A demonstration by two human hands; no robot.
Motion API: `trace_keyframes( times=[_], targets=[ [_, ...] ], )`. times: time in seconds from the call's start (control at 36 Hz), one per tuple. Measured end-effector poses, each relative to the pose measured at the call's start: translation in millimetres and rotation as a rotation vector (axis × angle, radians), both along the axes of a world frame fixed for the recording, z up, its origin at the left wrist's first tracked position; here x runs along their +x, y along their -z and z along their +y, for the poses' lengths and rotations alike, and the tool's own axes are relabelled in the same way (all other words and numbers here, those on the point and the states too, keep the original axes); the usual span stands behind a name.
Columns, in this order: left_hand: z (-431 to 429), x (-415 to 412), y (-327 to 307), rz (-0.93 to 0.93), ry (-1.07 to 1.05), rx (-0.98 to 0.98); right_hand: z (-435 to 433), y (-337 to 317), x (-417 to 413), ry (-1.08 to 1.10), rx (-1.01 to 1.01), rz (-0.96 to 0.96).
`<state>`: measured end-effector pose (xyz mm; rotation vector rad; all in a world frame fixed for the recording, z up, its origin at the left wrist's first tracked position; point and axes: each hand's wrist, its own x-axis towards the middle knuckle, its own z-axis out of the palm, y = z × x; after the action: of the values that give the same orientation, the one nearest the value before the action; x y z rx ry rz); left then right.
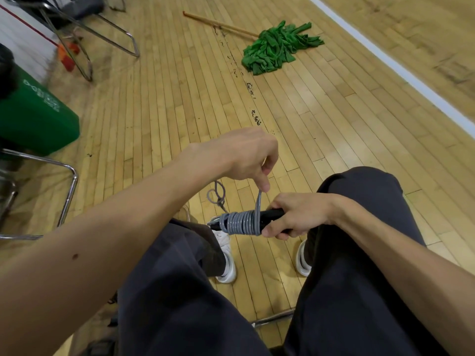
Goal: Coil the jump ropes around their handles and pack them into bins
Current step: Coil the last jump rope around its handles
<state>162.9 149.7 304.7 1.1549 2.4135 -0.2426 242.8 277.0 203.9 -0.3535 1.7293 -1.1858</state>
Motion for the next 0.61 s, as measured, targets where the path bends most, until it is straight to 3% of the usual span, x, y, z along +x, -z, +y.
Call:
trace_keyframes(
  times=[0.17, 0.44, 0.61],
  targets=[
    [-6.2, -10.0, 10.5, -0.104, -0.047, 0.022, 4.9, -4.6, 2.5, -0.096, -0.132, -0.005],
    [-38.1, -6.4, 23.2, -0.548, -0.302, 0.287, 9.1, -7.3, 6.5, -0.156, -0.457, -0.011],
    [-62.9, -9.0, 50.5, -0.605, -0.448, 0.339, 11.7, -9.6, 6.6, -0.008, -0.591, -0.011]
  ],
)
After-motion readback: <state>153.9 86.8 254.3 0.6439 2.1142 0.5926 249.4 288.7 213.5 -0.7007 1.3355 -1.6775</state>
